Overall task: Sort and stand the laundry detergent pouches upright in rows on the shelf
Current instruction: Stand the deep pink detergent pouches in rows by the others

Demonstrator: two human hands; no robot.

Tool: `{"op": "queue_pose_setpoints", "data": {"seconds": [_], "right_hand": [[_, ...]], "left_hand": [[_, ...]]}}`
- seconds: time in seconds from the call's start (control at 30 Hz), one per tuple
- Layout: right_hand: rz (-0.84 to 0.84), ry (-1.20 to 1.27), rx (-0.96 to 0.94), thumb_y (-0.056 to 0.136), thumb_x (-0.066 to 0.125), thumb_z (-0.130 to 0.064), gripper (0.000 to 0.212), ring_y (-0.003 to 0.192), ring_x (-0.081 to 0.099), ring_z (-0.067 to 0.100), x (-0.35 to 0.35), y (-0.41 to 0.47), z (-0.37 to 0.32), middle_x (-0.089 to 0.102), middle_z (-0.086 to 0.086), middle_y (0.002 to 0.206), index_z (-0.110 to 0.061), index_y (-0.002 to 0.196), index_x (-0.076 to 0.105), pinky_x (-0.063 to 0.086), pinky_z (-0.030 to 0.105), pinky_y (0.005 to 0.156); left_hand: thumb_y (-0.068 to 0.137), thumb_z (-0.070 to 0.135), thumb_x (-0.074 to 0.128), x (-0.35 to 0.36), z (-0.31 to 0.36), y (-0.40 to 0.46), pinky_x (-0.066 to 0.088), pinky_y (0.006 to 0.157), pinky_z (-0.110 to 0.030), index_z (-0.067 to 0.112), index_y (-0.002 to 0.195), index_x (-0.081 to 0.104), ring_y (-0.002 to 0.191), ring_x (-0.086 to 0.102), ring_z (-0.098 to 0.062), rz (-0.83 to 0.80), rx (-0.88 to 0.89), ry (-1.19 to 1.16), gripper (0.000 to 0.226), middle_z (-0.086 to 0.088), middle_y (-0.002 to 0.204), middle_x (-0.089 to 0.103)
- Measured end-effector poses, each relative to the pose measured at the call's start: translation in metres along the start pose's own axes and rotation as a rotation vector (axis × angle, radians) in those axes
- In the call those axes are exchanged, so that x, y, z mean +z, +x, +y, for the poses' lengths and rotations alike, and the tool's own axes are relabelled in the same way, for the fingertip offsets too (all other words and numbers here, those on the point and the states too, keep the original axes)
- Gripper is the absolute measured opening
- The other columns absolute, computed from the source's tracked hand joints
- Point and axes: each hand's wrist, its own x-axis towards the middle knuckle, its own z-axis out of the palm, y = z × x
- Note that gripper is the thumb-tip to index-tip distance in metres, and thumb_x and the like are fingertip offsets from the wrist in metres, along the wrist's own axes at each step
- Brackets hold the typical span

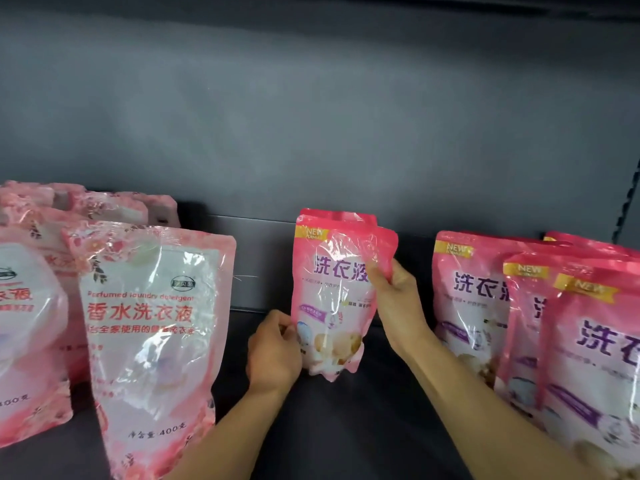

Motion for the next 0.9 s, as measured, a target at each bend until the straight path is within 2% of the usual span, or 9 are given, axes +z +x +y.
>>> {"op": "queue_pose_setpoints", "data": {"seconds": [0.1, 0.2, 0.3, 0.37, 0.43, 0.5, 0.53, 0.7, 0.9], "right_hand": [[-0.103, -0.222, 0.038, 0.091, 0.057, -0.013, 0.019, 0.097, 0.065, 0.002, -0.017, -0.024, 0.021, 0.068, -0.008, 0.105, -0.024, 0.107, 0.057, 0.052, 0.019, 0.079], [-0.238, -0.467, 0.148, 0.085, 0.062, -0.005, 0.027, 0.096, 0.063, 0.001, -0.028, -0.038, 0.034, 0.068, -0.009, 0.102, -0.022, 0.105, 0.056, 0.049, 0.017, 0.083], [-0.226, -0.665, 0.131, 0.083, 0.063, -0.005, 0.018, 0.077, 0.061, -0.002, -0.028, -0.041, 0.043, 0.067, -0.011, 0.081, -0.022, 0.079, 0.063, 0.045, 0.012, 0.071], [-0.199, -0.770, 0.100, 0.084, 0.060, -0.005, 0.027, 0.065, 0.059, -0.002, -0.027, -0.039, 0.050, 0.067, -0.010, 0.070, -0.019, 0.062, 0.065, 0.042, 0.008, 0.062], [-0.175, -0.825, 0.092, 0.084, 0.055, -0.002, 0.025, 0.072, 0.064, 0.005, -0.026, -0.035, 0.059, 0.070, -0.004, 0.073, -0.009, 0.064, 0.067, 0.049, 0.014, 0.067], [-0.139, -0.858, 0.079, 0.084, 0.052, 0.000, 0.019, 0.078, 0.067, 0.022, -0.026, -0.029, 0.066, 0.070, 0.006, 0.075, -0.001, 0.068, 0.062, 0.054, 0.035, 0.073], [-0.126, -0.867, 0.070, 0.084, 0.051, 0.000, 0.017, 0.079, 0.066, 0.027, -0.026, -0.027, 0.068, 0.069, 0.010, 0.076, 0.001, 0.069, 0.060, 0.052, 0.038, 0.071], [-0.117, -0.886, 0.037, 0.086, 0.054, 0.000, 0.014, 0.078, 0.066, 0.026, -0.027, -0.025, 0.070, 0.069, 0.010, 0.078, 0.000, 0.074, 0.061, 0.052, 0.039, 0.070], [-0.126, -0.867, 0.028, 0.086, 0.057, -0.002, 0.020, 0.074, 0.063, 0.025, -0.029, -0.029, 0.065, 0.065, 0.008, 0.072, -0.005, 0.066, 0.057, 0.047, 0.030, 0.064]], "left_hand": [[0.089, 0.011, 0.052, -0.004, -0.003, 0.001, 0.055, 0.074, -0.036, 0.018, 0.078, 0.060, 0.078, 0.065, -0.020, -0.062, -0.024, 0.032, 0.016, 0.001, 0.081, 0.068], [0.088, 0.013, 0.054, -0.006, -0.003, 0.000, 0.056, 0.076, -0.038, 0.019, 0.075, 0.061, 0.079, 0.065, -0.020, -0.083, -0.035, 0.068, 0.016, 0.001, 0.080, 0.069], [0.087, 0.011, 0.055, -0.007, -0.004, 0.001, 0.056, 0.076, -0.038, 0.020, 0.071, 0.060, 0.077, 0.066, -0.021, -0.074, -0.041, 0.081, 0.019, 0.001, 0.078, 0.069], [0.086, 0.008, 0.053, -0.005, -0.005, 0.001, 0.057, 0.075, -0.040, 0.019, 0.070, 0.060, 0.074, 0.067, -0.021, -0.079, -0.039, 0.061, 0.021, 0.001, 0.076, 0.069], [0.085, 0.007, 0.052, -0.003, -0.007, 0.004, 0.057, 0.073, -0.041, 0.019, 0.070, 0.060, 0.071, 0.068, -0.021, -0.082, -0.041, 0.057, 0.021, 0.001, 0.074, 0.069], [0.086, 0.009, 0.052, -0.003, -0.007, 0.007, 0.057, 0.074, -0.041, 0.020, 0.071, 0.061, 0.072, 0.068, -0.021, -0.081, -0.061, 0.061, 0.021, 0.000, 0.076, 0.070], [0.085, 0.010, 0.051, -0.003, -0.008, 0.009, 0.057, 0.074, -0.040, 0.021, 0.072, 0.061, 0.073, 0.068, -0.021, -0.075, -0.071, 0.064, 0.021, -0.001, 0.077, 0.070], [0.083, 0.008, 0.047, -0.003, -0.007, 0.013, 0.057, 0.075, -0.040, 0.022, 0.072, 0.060, 0.075, 0.067, -0.022, -0.051, -0.100, 0.089, 0.022, -0.002, 0.080, 0.069], [0.083, 0.008, 0.046, -0.003, -0.006, 0.012, 0.057, 0.075, -0.040, 0.022, 0.073, 0.059, 0.075, 0.067, -0.023, -0.046, -0.081, 0.117, 0.022, -0.001, 0.080, 0.069]]}}
